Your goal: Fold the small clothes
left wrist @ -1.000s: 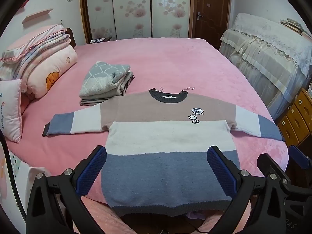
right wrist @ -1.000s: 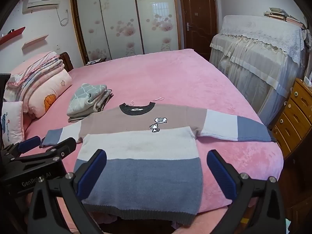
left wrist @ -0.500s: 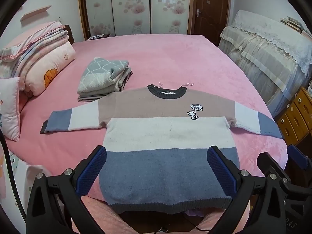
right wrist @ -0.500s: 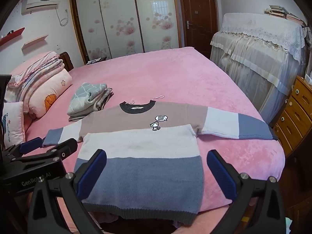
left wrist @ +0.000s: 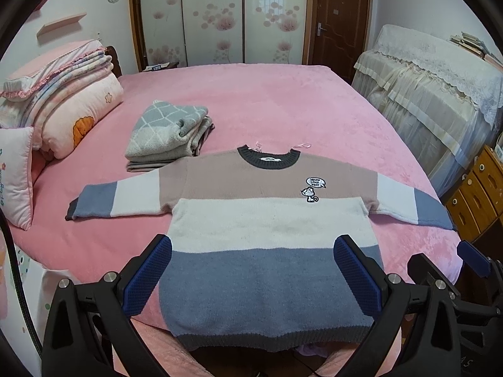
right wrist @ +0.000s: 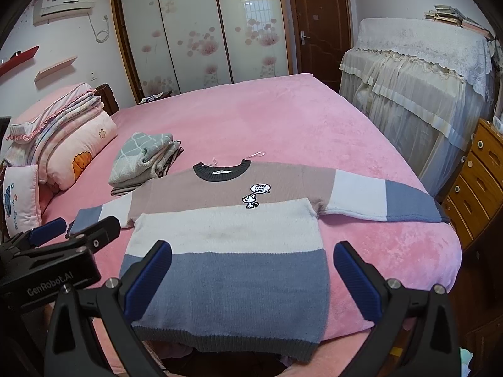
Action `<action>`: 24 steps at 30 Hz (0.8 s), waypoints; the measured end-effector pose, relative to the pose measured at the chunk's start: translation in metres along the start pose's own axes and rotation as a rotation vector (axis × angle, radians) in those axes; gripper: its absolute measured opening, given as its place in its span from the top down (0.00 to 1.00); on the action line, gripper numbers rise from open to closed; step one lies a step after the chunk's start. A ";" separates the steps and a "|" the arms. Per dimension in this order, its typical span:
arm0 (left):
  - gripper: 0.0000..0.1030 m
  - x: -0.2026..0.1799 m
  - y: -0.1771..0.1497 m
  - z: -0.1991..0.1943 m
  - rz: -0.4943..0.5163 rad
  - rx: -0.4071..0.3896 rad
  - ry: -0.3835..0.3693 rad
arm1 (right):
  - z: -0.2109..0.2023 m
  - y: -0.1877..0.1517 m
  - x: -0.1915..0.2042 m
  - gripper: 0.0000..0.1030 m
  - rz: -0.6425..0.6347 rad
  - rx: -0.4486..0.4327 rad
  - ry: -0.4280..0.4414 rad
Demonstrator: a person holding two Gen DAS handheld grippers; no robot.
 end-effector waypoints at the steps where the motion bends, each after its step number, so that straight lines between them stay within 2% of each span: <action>1: 0.01 0.000 0.001 0.000 -0.001 -0.001 0.000 | 0.000 0.001 0.000 0.00 0.001 0.000 0.001; 24: 0.01 0.002 0.007 0.005 0.003 0.041 -0.017 | 0.008 -0.003 0.007 0.00 0.002 0.003 0.005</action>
Point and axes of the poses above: each gripper's, at about its wrist camera, not at the fingertips, and z roughly the way its jaws point, x to its left, y to its top, the point moved 1 cm from there along z, roughly the way its jaws point, and after that the axes turned 4 degrees about x, right-handed, at the moved point
